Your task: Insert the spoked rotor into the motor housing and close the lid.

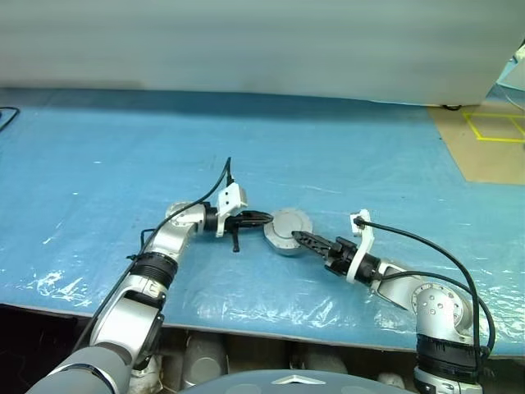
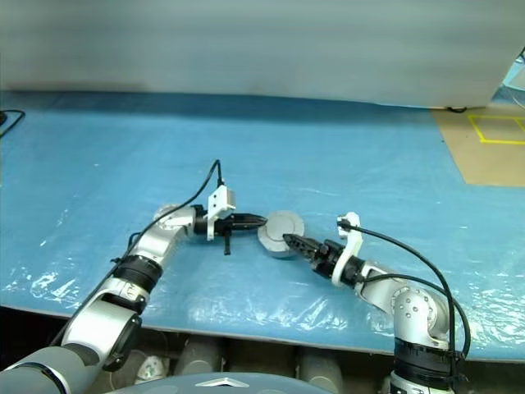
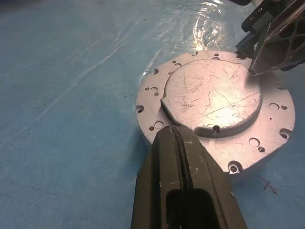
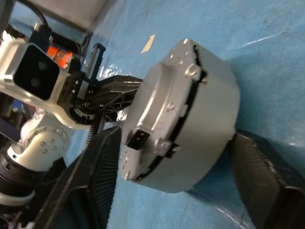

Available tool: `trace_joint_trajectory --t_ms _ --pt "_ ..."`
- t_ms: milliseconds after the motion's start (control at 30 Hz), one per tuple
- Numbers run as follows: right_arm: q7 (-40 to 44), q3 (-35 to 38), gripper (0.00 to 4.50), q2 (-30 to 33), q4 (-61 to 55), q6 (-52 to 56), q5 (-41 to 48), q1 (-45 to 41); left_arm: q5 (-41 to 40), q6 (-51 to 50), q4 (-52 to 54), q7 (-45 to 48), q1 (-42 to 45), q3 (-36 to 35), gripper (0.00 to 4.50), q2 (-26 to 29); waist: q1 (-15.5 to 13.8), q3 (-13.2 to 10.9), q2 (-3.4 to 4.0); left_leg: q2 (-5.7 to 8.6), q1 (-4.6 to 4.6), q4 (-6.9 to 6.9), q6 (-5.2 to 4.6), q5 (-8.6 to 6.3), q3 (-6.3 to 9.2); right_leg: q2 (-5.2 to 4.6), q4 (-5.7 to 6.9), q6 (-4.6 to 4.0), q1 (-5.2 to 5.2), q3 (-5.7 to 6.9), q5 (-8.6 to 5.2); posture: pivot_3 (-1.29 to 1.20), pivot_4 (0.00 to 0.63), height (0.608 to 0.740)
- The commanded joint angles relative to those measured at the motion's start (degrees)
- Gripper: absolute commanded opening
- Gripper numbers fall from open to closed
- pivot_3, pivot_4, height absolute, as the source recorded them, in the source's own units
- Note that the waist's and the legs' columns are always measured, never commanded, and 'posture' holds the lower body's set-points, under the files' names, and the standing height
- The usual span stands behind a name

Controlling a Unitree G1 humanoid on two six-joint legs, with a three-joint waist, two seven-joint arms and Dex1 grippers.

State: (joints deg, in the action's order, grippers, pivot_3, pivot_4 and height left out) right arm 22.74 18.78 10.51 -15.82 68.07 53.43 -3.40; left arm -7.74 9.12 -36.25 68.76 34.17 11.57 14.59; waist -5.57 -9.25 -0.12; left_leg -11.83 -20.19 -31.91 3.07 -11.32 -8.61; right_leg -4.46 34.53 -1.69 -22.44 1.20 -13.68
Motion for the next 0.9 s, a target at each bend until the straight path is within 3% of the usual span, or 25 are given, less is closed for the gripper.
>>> trace_joint_trajectory --t_ms 33,133,200,467,800,900 --pt "-2.84 2.08 2.29 -1.53 0.06 0.91 4.94 -2.41 2.09 0.62 -1.85 -0.81 -0.51 1.32 0.0 -0.03 0.04 0.0 0.01 0.0 0.0 0.03 0.0 0.0 -0.01 0.0 0.0 0.0 -0.03 0.0 -0.01 0.0 0.15 0.74" --pt "-4.11 1.78 1.45 -1.02 0.4 1.33 5.31 -2.69 1.89 1.01 -1.87 -1.38 -0.71 0.91 0.0 0.22 -0.06 0.01 0.03 0.02 0.02 0.15 0.02 0.01 -0.03 0.0 -0.05 0.0 -0.03 0.01 -0.04 0.0 0.15 0.74" --pt "-4.5 1.01 1.14 -0.14 0.66 1.84 4.92 -2.57 2.19 1.62 -2.29 -1.81 -0.9 0.8 0.0 0.4 -0.04 0.02 0.04 0.03 0.03 0.22 0.02 0.01 -0.05 -0.03 -0.08 0.03 -0.02 0.01 -0.06 0.0 0.15 0.74" --pt "-3.91 -0.18 1.13 1.38 1.1 3.01 7.56 -2.04 -2.69 -2.68 -2.07 -5.36 -0.22 -3.78 0.0 -2.32 -0.03 0.01 0.04 0.05 0.04 0.28 0.03 0.01 -0.05 -0.09 -0.1 0.11 0.01 0.01 -0.11 0.0 0.15 0.74" --pt "-16.09 11.02 1.13 -8.75 4.78 -7.83 28.89 -9.31 -15.04 -21.35 5.73 -5.35 -1.59 -11.88 0.0 -3.9 0.25 -0.23 0.33 0.1 -1.07 0.24 0.07 0.04 -0.04 0.13 0.21 0.21 -1.18 0.05 0.02 0.0 0.15 0.74" --pt "-17.88 10.93 1.13 -8.75 5.29 -11.15 29.83 -10.06 -20.02 -28.67 9.19 -6.29 -2.27 -14.17 0.6 -4.82 0.06 -0.23 0.33 0.1 -1.19 0.26 0.07 0.05 -0.04 0.13 0.18 0.21 -1.23 0.11 0.01 0.0 0.15 0.74"
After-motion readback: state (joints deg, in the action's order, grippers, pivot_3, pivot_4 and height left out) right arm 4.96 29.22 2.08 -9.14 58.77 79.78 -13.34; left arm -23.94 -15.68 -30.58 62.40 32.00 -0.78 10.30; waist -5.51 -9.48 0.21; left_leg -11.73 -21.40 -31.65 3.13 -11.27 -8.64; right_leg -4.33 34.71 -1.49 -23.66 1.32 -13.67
